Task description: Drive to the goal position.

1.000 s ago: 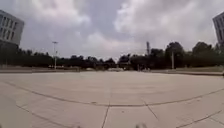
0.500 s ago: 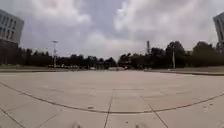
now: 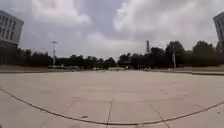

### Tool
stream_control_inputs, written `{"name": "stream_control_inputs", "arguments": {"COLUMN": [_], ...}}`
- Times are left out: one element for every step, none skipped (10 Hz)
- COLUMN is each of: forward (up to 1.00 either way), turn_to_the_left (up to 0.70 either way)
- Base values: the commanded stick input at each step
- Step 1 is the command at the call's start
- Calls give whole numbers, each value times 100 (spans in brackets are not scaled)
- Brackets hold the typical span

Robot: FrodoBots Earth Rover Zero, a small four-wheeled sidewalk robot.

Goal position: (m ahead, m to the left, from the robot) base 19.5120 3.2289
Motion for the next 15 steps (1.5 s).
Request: {"name": "stream_control_inputs", "arguments": {"forward": [60, 60, 60, 60, 60, 60, 60, 60, 60, 60, 60, 60, 60, 60, 60], "turn_to_the_left": [0, 0, 0, 0, 0, 0, 0, 0, 0, 0, 0, 0, 0, 0, 0]}}
